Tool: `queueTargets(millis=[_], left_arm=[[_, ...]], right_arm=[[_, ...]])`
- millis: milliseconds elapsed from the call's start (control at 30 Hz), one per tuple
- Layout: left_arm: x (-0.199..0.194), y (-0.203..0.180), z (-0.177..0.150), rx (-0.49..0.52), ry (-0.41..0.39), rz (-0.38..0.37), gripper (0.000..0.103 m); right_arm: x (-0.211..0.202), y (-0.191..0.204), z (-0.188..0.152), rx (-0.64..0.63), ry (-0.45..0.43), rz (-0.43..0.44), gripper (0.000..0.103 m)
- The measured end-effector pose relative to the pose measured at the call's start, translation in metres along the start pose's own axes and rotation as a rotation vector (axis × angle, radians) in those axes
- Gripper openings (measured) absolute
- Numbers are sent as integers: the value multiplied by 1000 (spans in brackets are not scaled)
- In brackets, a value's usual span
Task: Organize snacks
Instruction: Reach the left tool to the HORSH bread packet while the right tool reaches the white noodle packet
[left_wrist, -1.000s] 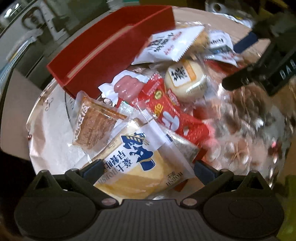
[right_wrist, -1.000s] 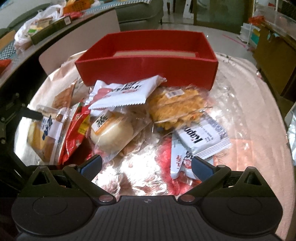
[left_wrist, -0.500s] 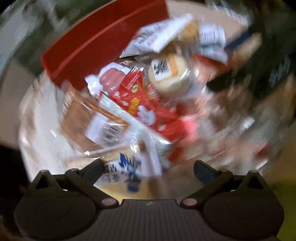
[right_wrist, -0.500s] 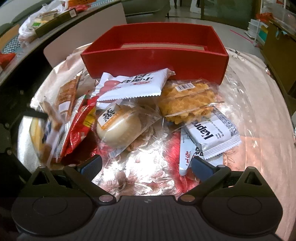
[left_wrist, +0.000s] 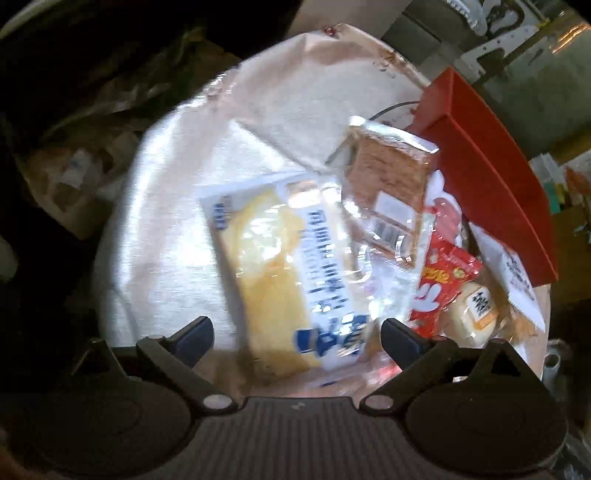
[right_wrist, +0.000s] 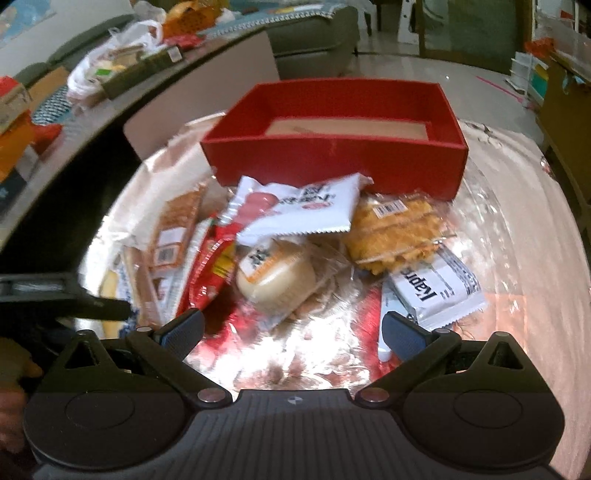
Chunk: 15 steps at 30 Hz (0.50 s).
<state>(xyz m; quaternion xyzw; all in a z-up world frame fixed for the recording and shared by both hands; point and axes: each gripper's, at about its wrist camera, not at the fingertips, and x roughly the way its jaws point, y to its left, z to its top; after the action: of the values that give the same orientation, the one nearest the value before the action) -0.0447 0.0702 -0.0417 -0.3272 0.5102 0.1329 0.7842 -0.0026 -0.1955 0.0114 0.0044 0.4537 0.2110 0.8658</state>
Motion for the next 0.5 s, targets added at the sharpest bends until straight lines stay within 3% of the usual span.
queueTargets(millis=[133, 200, 500], left_arm=[[11, -28, 0, 8, -61, 90, 92], [27, -35, 3, 64, -63, 152, 96], [6, -10, 0, 47, -36, 104, 77]], right_arm=[[-9, -5, 0, 7, -22, 14, 103], [-13, -9, 0, 13, -35, 6, 103], [-7, -40, 2, 79, -36, -122, 103]])
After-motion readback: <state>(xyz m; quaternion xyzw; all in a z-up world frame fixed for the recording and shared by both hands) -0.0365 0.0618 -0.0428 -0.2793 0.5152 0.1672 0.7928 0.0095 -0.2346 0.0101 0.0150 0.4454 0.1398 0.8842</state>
